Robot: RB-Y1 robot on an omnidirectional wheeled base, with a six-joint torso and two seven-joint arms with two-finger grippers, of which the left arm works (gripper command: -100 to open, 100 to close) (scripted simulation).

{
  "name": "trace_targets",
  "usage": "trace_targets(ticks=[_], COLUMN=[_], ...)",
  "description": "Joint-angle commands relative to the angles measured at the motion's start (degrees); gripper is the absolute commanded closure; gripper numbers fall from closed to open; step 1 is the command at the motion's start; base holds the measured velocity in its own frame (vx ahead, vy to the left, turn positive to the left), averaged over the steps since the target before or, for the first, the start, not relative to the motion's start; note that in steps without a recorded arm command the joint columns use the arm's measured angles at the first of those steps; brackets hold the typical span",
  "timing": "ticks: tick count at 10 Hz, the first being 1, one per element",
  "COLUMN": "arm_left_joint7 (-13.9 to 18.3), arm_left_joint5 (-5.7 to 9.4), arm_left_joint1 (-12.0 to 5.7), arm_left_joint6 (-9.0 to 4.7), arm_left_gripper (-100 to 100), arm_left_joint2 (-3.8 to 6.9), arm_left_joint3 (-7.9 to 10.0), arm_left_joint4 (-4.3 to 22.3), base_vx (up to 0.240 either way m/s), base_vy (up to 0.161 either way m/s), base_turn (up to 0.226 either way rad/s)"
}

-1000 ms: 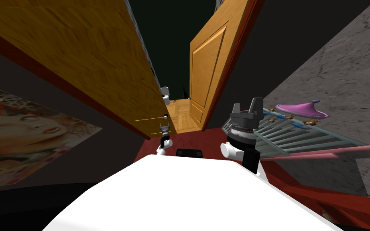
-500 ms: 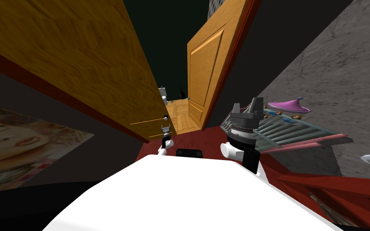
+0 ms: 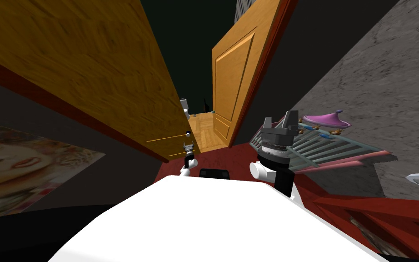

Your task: Push the door open

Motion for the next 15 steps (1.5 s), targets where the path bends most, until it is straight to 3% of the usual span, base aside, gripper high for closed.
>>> trace_targets(ticks=[1, 7, 9, 15], arm_left_joint7=[0.0, 0.0, 2.6, 2.6], arm_left_joint5=[0.02, 0.02, 0.63, 0.63], arm_left_joint1=[-0.06, -0.06, 0.92, 0.92], arm_left_joint6=[0.01, 0.01, 0.25, 0.25], arm_left_gripper=[-100, -100, -100, -100], arm_left_joint2=[-0.05, -0.05, 0.48, 0.48], arm_left_joint3=[0.01, 0.01, -1.27, -1.27], arm_left_joint4=[0.1, 0.1, 0.7, 0.7], base_vx=[0.0, -0.001, 0.024, -0.001], base_vy=[0.0, -0.001, 0.026, -0.001], base_turn=[0.0, -0.004, 0.081, -0.002])
